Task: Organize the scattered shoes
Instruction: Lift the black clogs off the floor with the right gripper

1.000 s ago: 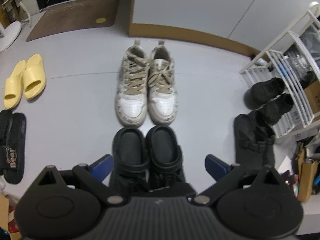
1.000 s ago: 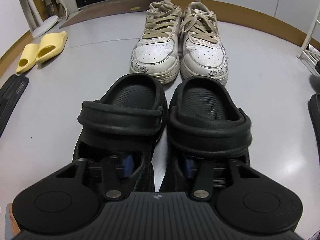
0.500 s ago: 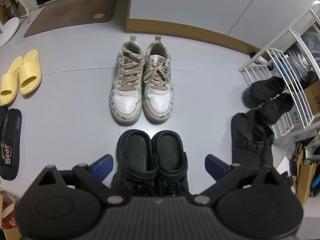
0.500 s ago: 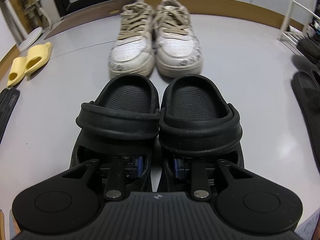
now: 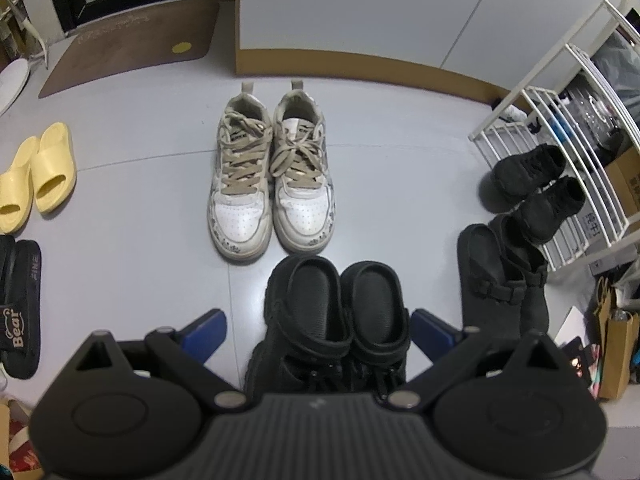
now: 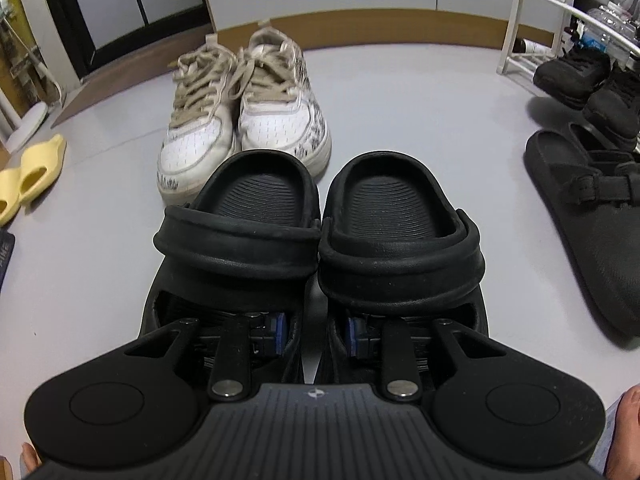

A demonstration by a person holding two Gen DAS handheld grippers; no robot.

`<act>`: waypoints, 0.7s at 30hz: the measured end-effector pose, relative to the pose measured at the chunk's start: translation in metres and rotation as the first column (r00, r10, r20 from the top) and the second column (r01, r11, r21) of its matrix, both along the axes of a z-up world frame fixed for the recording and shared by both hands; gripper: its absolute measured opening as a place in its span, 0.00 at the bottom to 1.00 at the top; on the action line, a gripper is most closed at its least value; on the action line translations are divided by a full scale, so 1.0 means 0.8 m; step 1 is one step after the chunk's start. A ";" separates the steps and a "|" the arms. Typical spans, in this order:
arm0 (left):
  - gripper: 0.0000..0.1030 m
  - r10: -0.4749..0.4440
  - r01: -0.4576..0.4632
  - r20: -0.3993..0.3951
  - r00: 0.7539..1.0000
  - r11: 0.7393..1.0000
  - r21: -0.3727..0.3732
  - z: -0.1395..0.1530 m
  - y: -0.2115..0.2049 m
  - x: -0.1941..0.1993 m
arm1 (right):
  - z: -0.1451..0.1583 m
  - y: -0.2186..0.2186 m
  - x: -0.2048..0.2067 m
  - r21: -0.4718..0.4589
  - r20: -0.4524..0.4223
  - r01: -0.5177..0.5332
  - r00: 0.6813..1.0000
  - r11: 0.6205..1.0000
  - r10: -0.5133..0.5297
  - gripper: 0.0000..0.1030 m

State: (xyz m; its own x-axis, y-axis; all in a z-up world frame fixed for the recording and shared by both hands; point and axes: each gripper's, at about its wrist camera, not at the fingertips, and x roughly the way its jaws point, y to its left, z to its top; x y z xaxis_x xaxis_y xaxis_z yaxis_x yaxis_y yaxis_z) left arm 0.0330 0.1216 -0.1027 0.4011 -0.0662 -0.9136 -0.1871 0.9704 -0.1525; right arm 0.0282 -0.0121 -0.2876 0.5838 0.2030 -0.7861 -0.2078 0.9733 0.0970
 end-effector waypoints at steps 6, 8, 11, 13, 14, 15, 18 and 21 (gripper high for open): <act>0.96 -0.003 0.003 0.033 0.999 1.000 -0.012 0.012 -0.001 0.000 | 0.025 -0.010 0.004 0.020 0.036 0.040 0.999 0.999 -0.041 0.29; 0.96 -0.009 0.010 0.046 0.999 1.000 -0.012 0.018 -0.002 -0.001 | 0.035 -0.017 0.005 0.035 0.048 0.046 0.998 0.998 -0.047 0.29; 0.96 -0.016 0.017 0.054 0.998 1.000 -0.017 0.024 -0.001 -0.003 | 0.048 -0.027 0.007 0.055 0.070 0.038 0.997 0.998 -0.042 0.28; 0.96 -0.012 0.014 0.063 0.998 1.000 -0.027 0.028 0.002 -0.005 | 0.057 -0.036 0.010 0.052 0.087 0.043 0.995 0.998 -0.047 0.28; 0.96 -0.012 0.014 0.069 0.998 0.999 -0.030 0.031 0.003 -0.007 | 0.062 -0.041 0.013 0.050 0.095 0.050 0.994 0.998 -0.054 0.28; 0.96 -0.010 0.013 0.075 0.997 0.999 -0.032 0.034 0.004 -0.008 | 0.069 -0.048 0.016 0.050 0.103 0.066 0.992 0.997 -0.071 0.28; 0.96 -0.005 0.008 0.091 0.996 0.999 -0.041 0.042 0.007 -0.010 | 0.085 -0.062 0.021 0.050 0.125 0.102 0.986 0.994 -0.108 0.28; 0.96 0.000 0.007 0.117 0.993 0.998 -0.064 0.053 0.010 -0.013 | 0.102 -0.070 0.021 0.045 0.150 0.107 0.982 0.993 -0.113 0.28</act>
State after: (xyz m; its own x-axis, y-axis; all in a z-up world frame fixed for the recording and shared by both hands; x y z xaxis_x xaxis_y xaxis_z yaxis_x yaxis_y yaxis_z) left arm 0.0228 0.1296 -0.0599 0.5045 -0.1248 -0.8543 -0.1608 0.9586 -0.2350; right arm 0.0451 -0.0679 -0.2056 0.7159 0.1579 -0.6801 -0.1149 0.9875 0.1082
